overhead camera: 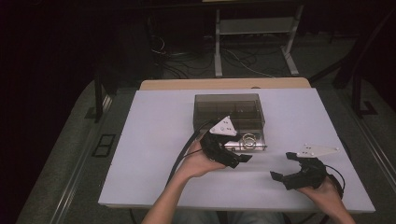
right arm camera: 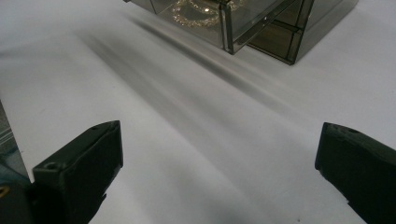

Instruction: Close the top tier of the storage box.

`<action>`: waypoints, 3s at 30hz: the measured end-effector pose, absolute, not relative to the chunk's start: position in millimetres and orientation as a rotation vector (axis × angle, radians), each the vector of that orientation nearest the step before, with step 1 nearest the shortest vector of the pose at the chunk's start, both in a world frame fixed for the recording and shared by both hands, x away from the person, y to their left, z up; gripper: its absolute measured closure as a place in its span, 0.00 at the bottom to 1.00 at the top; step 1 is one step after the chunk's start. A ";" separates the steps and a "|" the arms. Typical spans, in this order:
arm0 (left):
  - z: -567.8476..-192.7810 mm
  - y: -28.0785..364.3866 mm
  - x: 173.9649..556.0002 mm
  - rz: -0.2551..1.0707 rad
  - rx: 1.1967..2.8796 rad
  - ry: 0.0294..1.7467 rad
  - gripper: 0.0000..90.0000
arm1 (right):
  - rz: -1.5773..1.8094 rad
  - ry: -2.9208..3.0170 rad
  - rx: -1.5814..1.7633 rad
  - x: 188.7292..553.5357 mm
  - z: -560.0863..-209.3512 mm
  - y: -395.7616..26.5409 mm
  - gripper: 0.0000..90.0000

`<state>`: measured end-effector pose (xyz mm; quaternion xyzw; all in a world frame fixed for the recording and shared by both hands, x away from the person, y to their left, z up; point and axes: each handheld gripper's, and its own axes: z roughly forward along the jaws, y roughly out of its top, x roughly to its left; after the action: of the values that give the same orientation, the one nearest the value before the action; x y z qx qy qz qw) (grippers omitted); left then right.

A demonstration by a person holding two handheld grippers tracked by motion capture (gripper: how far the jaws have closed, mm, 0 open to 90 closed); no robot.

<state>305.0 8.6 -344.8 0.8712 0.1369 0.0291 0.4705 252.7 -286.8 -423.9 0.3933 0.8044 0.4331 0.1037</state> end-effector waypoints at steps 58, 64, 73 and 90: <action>-387.6 8.4 315.8 0.091 2.417 0.346 0.99 | 1.273 2.379 1.153 253.1 -424.8 -286.3 0.00; -391.3 7.4 318.9 0.127 2.442 0.366 0.98 | 1.269 2.382 1.150 253.2 -425.2 -286.0 0.00; -390.4 8.1 325.9 0.121 2.435 0.373 0.99 | 1.266 2.381 1.152 253.2 -425.2 -286.5 0.00; -389.8 7.6 335.4 0.123 2.414 0.400 0.99 | 1.264 2.385 1.147 253.4 -425.3 -286.5 0.00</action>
<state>335.4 7.6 -389.8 0.9269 0.1535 0.0472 0.3391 253.4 -286.5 -425.3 0.3890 0.8087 0.4286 0.1044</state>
